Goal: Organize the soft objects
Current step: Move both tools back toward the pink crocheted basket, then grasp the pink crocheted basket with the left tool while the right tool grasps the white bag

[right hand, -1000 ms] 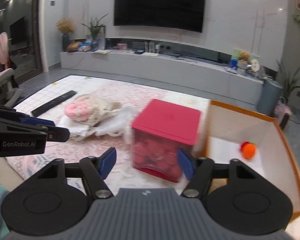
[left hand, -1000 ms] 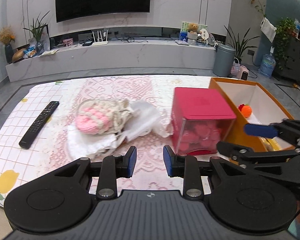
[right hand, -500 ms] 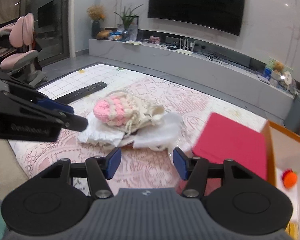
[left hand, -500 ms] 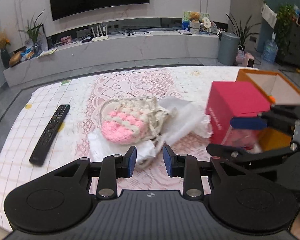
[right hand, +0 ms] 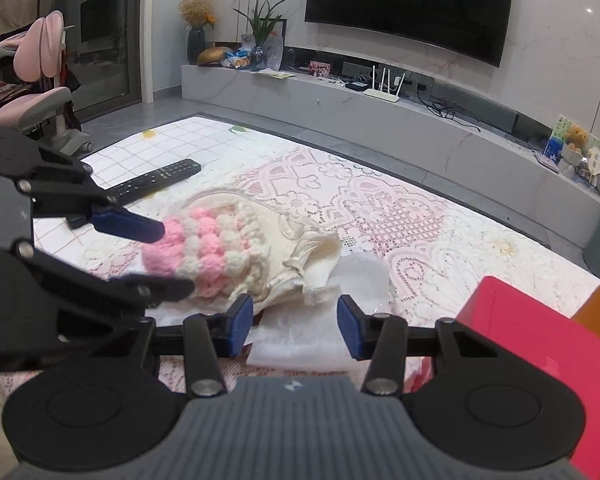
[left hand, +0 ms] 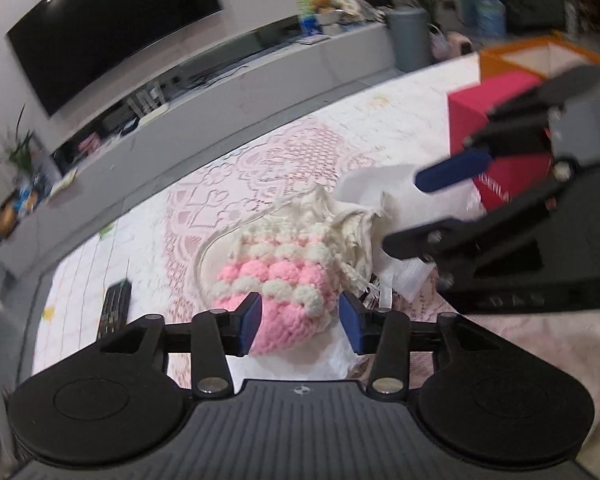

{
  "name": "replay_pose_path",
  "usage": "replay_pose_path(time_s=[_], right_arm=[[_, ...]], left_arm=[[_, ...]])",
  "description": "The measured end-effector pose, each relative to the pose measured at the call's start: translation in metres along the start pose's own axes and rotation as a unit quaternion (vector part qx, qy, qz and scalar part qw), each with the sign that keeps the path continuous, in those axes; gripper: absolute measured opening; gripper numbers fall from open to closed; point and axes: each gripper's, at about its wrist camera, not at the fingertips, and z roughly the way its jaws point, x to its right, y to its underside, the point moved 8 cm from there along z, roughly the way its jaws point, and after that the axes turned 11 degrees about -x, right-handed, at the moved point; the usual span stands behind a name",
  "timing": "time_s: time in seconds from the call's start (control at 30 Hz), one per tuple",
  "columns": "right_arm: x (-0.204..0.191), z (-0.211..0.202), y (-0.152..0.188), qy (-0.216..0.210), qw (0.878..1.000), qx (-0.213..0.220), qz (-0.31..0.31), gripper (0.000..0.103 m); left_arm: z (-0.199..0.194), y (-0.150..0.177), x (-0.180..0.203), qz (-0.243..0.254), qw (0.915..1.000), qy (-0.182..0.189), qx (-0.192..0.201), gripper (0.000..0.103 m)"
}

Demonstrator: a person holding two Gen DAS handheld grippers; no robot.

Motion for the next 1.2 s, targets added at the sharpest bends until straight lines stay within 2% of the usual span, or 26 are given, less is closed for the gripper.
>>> replay_pose_path(time_s=[0.1, 0.13, 0.17, 0.23, 0.33, 0.4, 0.5, 0.63, 0.67, 0.73, 0.8, 0.83, 0.9, 0.97, 1.1, 1.2], right_arm=[[0.0, 0.005, 0.0, 0.001, 1.0, 0.004, -0.001, 0.047], [0.0, 0.006, 0.0, 0.002, 1.0, 0.005, -0.002, 0.047], [0.0, 0.007, 0.0, 0.002, 1.0, 0.006, -0.003, 0.047], [-0.001, 0.009, 0.001, 0.001, 1.0, 0.007, -0.003, 0.047], [-0.001, 0.009, -0.001, -0.005, 1.0, 0.016, -0.003, 0.047], [-0.002, 0.008, -0.004, -0.002, 1.0, 0.024, -0.005, 0.051], [-0.004, 0.015, -0.009, 0.003, 1.0, 0.018, 0.0, 0.051], [-0.006, 0.029, -0.016, -0.001, 1.0, 0.006, 0.017, 0.051], [-0.007, 0.034, -0.017, -0.002, 1.0, 0.0, 0.021, 0.053], [-0.006, 0.043, -0.018, -0.003, 0.999, -0.013, 0.035, 0.063], [-0.006, 0.05, -0.018, -0.014, 0.999, -0.018, 0.047, 0.065], [-0.006, 0.052, -0.017, -0.012, 0.999, -0.019, 0.048, 0.062], [-0.009, 0.056, -0.015, -0.004, 0.999, -0.029, 0.04, 0.027], [-0.012, 0.062, -0.01, -0.022, 0.998, -0.043, 0.04, 0.022], [-0.017, 0.059, -0.007, -0.022, 0.999, -0.025, 0.024, 0.014], [-0.017, 0.05, -0.009, -0.025, 0.999, -0.016, 0.029, 0.013]], left_arm=[[0.01, -0.001, 0.001, 0.01, 0.9997, -0.023, 0.002, 0.055], [0.013, -0.001, 0.001, 0.004, 0.9998, -0.019, 0.003, 0.054], [0.014, 0.0, 0.0, -0.005, 0.9999, -0.01, 0.003, 0.051], [0.016, 0.002, -0.002, -0.027, 0.9996, 0.001, 0.007, 0.036], [0.01, 0.006, -0.006, -0.053, 0.9982, 0.012, 0.023, 0.024], [0.0, 0.006, -0.012, -0.066, 0.997, 0.003, 0.04, 0.021], [-0.019, 0.004, -0.027, -0.091, 0.9938, -0.021, 0.06, 0.019], [-0.024, 0.0, -0.043, -0.114, 0.9922, -0.015, 0.049, 0.019], [-0.024, 0.0, -0.044, -0.117, 0.9919, -0.01, 0.048, 0.019], [-0.02, 0.001, -0.043, -0.12, 0.9919, -0.007, 0.043, 0.019], [-0.014, 0.002, -0.041, -0.122, 0.9918, -0.006, 0.038, 0.019], [-0.012, 0.003, -0.04, -0.124, 0.9916, -0.005, 0.036, 0.019], [-0.01, 0.007, -0.039, -0.128, 0.9911, -0.002, 0.034, 0.019], [-0.011, 0.007, -0.038, -0.135, 0.9903, 0.0, 0.034, 0.019], [-0.016, 0.008, -0.039, -0.141, 0.9895, -0.001, 0.035, 0.019], [-0.023, 0.007, -0.042, -0.144, 0.9888, -0.005, 0.037, 0.019]])
